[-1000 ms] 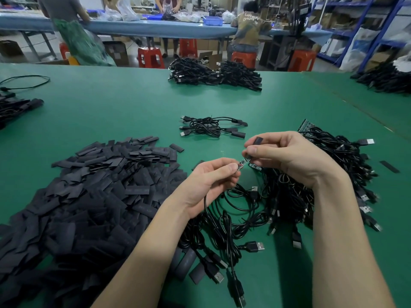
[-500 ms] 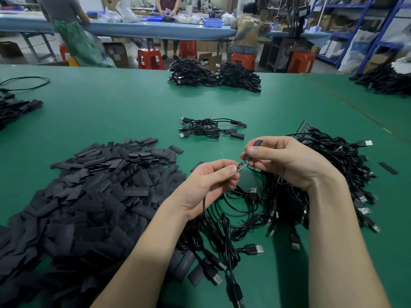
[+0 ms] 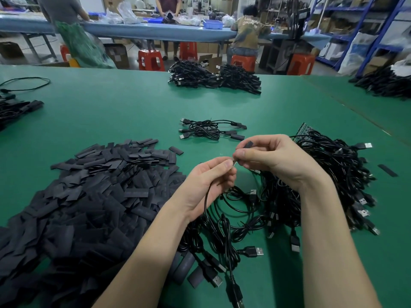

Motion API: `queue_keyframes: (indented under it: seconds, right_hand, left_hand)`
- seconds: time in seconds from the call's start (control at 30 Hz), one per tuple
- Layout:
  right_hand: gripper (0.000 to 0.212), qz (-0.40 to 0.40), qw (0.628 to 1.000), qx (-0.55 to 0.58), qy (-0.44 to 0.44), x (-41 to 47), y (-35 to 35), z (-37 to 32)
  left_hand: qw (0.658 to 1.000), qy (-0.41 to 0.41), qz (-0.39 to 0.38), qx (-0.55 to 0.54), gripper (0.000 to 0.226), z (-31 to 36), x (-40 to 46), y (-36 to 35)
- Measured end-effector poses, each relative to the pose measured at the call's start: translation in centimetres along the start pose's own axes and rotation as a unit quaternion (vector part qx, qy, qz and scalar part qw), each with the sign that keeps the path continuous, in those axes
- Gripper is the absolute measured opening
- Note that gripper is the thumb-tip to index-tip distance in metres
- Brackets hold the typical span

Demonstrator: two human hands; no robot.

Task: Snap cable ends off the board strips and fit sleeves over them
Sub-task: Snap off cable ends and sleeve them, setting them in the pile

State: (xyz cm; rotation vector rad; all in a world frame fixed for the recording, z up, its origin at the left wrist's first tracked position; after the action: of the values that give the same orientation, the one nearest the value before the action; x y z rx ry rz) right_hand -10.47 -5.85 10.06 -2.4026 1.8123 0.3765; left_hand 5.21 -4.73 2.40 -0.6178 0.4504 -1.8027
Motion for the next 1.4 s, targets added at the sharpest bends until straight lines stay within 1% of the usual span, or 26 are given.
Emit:
queue_keyframes:
  seconds: [0.07, 0.13, 0.2, 0.3, 0.47, 0.63, 0.73, 0.83, 0.93, 1.1, 1.27, 1.33, 1.4]
  right_hand:
    - [0.014, 0.030, 0.998, 0.058, -0.011, 0.4, 0.1, 0.4]
    - [0.013, 0.062, 0.993, 0.099, -0.027, 0.7, 0.4, 0.9]
    - [0.019, 0.079, 0.989, 0.116, -0.041, 0.8, 0.6, 1.1]
    - [0.017, 0.074, 0.989, 0.119, -0.052, 0.7, 0.7, 1.1]
    - [0.007, 0.077, 0.988, 0.126, -0.053, 0.8, 0.6, 1.0]
    - [0.014, 0.076, 0.987, 0.134, -0.054, 1.0, 0.5, 1.1]
    - [0.011, 0.071, 0.988, 0.131, -0.048, 1.0, 0.3, 1.1]
    - [0.005, 0.064, 0.989, 0.121, -0.049, 1.1, 0.3, 1.1]
    - [0.008, 0.041, 0.994, 0.086, -0.047, 1.1, 0.0, 1.1]
    - [0.009, 0.013, 0.998, 0.051, -0.034, 1.1, -0.3, 1.2]
    - [0.020, 0.018, 0.999, 0.007, -0.040, 1.2, -0.3, 1.3]
    - [0.019, 0.018, 0.999, 0.003, -0.038, 1.2, -0.4, 1.3]
    - [0.015, 0.036, 0.999, 0.006, -0.028, 1.4, -0.5, 1.3]
  left_hand:
    - [0.998, -0.023, 0.028, 0.053, 0.023, -0.2, 0.1, 0.2]
    - [0.991, -0.060, 0.042, 0.113, 0.018, -0.4, 0.2, 0.5]
    - [0.984, -0.089, 0.052, 0.147, 0.011, -0.4, 0.3, 0.7]
    - [0.977, -0.110, 0.052, 0.175, 0.019, -0.2, 0.3, 0.6]
    - [0.969, -0.151, 0.062, 0.186, 0.014, 0.1, 0.3, 0.5]
    - [0.961, -0.178, 0.082, 0.195, 0.010, 0.2, 0.2, 0.5]
    - [0.959, -0.185, 0.082, 0.199, 0.008, 0.2, 0.2, 0.4]
    - [0.960, -0.184, 0.076, 0.197, 0.007, 0.1, 0.1, 0.3]
    - [0.961, -0.184, 0.071, 0.196, 0.008, 0.2, 0.1, 0.3]
    - [0.962, -0.184, 0.073, 0.188, 0.007, 0.3, 0.0, 0.3]
    - [0.965, -0.177, 0.076, 0.179, 0.011, 0.4, 0.0, 0.4]
    - [0.965, -0.177, 0.075, 0.177, 0.011, 0.4, 0.1, 0.4]
    - [0.970, -0.173, 0.074, 0.156, 0.011, 0.5, 0.1, 0.2]
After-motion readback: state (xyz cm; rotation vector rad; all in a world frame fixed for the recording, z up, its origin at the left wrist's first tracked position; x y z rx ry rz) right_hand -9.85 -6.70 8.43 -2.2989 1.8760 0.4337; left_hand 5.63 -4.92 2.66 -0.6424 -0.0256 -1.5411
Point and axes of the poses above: each hand's wrist, its own x-axis towards the middle knuckle, its own y-axis out of the back of the hand, z = x × y, the point moved 3 cm from there along x, towards the middle knuckle, and after that the axes turned 13 degrees about -y, right-handed, at the moved point
